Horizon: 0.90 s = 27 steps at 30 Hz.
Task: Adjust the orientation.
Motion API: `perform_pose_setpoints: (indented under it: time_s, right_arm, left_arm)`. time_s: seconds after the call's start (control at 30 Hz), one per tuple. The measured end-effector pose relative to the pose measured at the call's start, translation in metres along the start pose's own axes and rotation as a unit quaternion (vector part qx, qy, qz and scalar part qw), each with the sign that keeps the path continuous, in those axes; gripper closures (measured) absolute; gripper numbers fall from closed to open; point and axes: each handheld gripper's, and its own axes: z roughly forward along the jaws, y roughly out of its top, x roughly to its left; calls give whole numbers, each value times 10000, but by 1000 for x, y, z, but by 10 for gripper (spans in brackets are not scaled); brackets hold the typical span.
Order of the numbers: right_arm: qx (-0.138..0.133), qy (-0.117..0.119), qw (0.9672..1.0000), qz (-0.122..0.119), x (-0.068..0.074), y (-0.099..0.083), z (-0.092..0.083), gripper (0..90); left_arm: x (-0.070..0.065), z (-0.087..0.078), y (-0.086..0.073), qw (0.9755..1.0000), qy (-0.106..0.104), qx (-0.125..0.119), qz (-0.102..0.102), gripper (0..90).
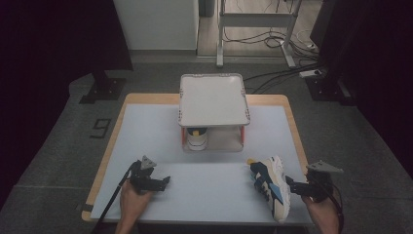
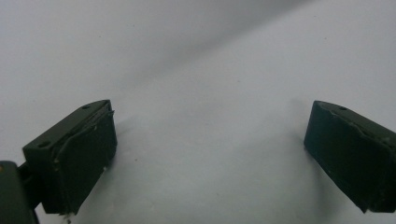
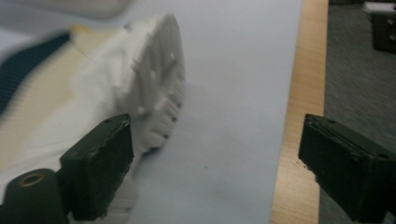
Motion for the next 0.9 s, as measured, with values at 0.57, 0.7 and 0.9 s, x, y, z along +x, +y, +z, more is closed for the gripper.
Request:
perform_pose_setpoints:
  time_s: [0.57,0.7,0.9]
  right_arm:
    - [-192,235,9995,3,-2,34,19,51]
    - [-206,92,9996,163,-20,27,11,58]
    - [9,-206,9992,347,-52,12,9,101]
  left_arm:
    - [0,0,0,10000,-1,1,-1,22]
    - [0,0,0,10000,1,0,1,22]
    - [0,0,0,10000,0,1,-1,22]
